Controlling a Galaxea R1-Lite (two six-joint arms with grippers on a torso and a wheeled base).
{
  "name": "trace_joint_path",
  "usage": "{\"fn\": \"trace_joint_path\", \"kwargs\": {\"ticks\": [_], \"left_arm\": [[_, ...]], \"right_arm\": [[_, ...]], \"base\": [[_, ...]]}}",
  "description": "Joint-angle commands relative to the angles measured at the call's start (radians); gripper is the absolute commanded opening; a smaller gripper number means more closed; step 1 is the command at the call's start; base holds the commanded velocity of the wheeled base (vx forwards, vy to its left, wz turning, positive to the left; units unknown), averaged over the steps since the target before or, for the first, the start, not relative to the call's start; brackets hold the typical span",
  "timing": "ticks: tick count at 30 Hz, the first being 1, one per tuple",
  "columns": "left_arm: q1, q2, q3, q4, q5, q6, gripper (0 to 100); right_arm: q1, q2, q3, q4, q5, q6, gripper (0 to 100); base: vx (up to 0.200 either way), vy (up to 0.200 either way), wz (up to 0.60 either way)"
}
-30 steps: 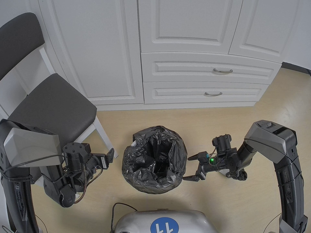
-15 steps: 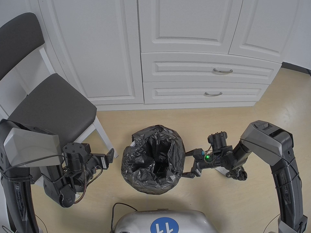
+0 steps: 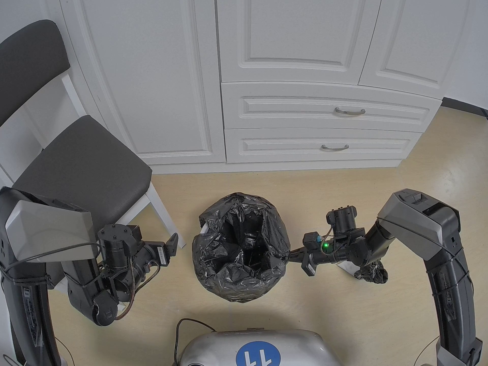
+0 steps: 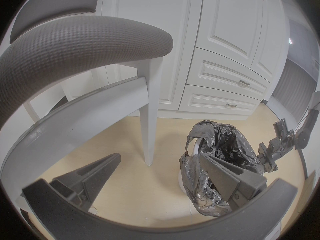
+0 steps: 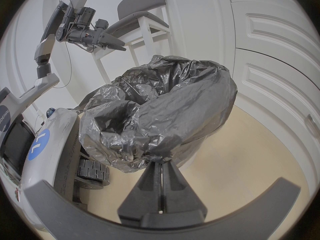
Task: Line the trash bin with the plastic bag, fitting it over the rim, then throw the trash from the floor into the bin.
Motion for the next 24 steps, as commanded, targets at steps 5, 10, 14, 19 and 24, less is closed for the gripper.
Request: {"fn": "trace_joint_path", "kwargs": {"ticks": [5, 10, 14, 19, 24], "left_arm": [[0.001, 0.000, 0.002, 0.000, 0.000, 0.000, 100], [0.001, 0.000, 0.002, 0.000, 0.000, 0.000, 100], [-0.003, 0.003, -0.005, 0.000, 0.000, 0.000, 100], [-0.006, 0.000, -0.002, 0.000, 0.000, 0.001, 100], [0.001, -0.002, -0.002, 0.000, 0.000, 0.000, 100]], "right_arm": [[-0.040, 0.028, -0.067, 0.012, 0.002, 0.015, 0], [-0.073, 0.048, -0.162, 0.115, 0.002, 0.040, 0], [-0.099, 0.134, -0.348, 0.228, 0.002, 0.058, 0], [-0.097, 0.215, -0.526, 0.368, 0.010, 0.104, 0], [-0.088, 0.254, -0.584, 0.419, 0.017, 0.109, 0]], "base": [[0.000, 0.000, 0.00], [0.000, 0.000, 0.00], [0.000, 0.000, 0.00], [0.000, 0.000, 0.00], [0.000, 0.000, 0.00]]}}
